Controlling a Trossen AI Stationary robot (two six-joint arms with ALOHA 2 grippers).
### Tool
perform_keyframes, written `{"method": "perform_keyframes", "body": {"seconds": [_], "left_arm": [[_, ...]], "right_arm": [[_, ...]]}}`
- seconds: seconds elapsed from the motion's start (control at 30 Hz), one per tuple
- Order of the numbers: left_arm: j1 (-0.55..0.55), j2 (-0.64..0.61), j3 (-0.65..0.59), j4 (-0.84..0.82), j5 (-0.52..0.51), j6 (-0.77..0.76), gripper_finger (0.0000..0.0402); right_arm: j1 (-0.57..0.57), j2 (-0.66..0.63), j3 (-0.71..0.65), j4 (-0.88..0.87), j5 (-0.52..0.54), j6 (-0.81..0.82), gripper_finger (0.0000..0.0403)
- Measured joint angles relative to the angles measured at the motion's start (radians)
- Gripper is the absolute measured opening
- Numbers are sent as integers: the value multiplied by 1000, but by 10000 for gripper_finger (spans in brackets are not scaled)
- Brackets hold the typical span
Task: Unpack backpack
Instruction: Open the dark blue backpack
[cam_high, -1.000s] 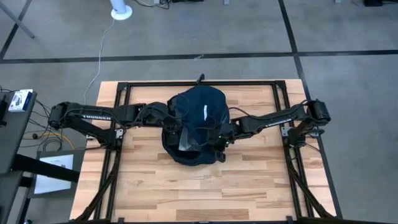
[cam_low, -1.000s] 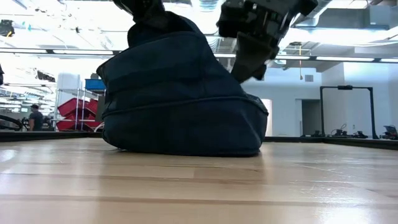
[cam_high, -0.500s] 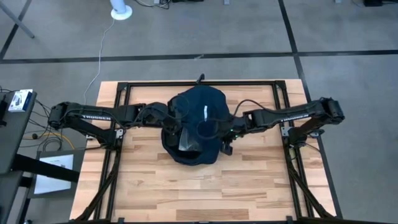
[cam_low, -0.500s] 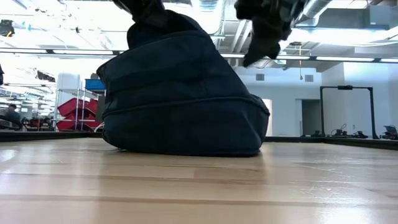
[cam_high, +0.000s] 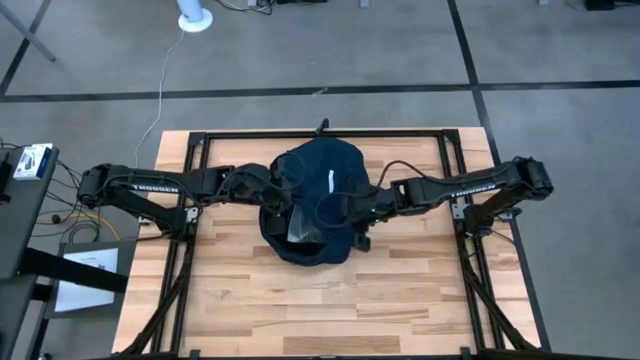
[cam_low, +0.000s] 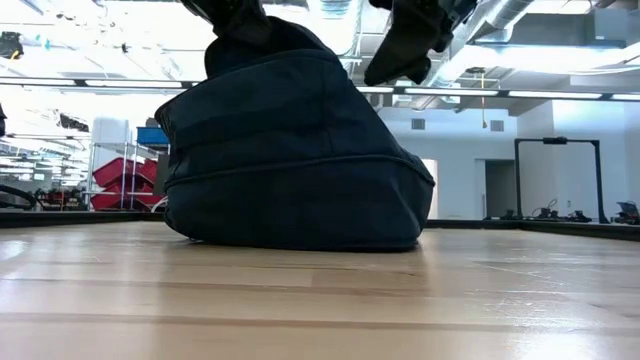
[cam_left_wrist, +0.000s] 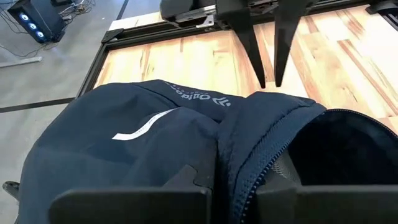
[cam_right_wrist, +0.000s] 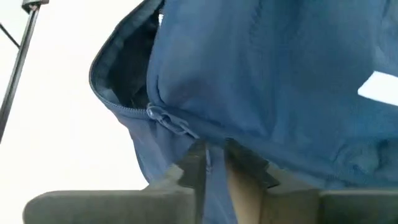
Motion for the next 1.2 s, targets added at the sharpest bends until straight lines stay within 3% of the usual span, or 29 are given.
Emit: {"method": "perform_keyframes", "body": {"seconds": [0.3,0.57,0.77,0.9,1.07,1.2], "left_arm": [[0,0,0,35,14,2,0],[0,0,0,50,14,2,0],[-1,1,0,48,17,0,0],[-2,1,0,34,18,-4,0],[-2,1,0,19,17,-10,0],[-1,1,0,19,49,-7,0]], "right_arm": [[-1,0,0,6,-2,-20,129],[12,25,0,31,-32,-12,139],[19,121,-1,71,-31,-28,138],[23,134,-1,68,-31,-28,112],[25,102,-1,31,-23,-40,14],[25,60,0,-38,23,-29,5]]}}
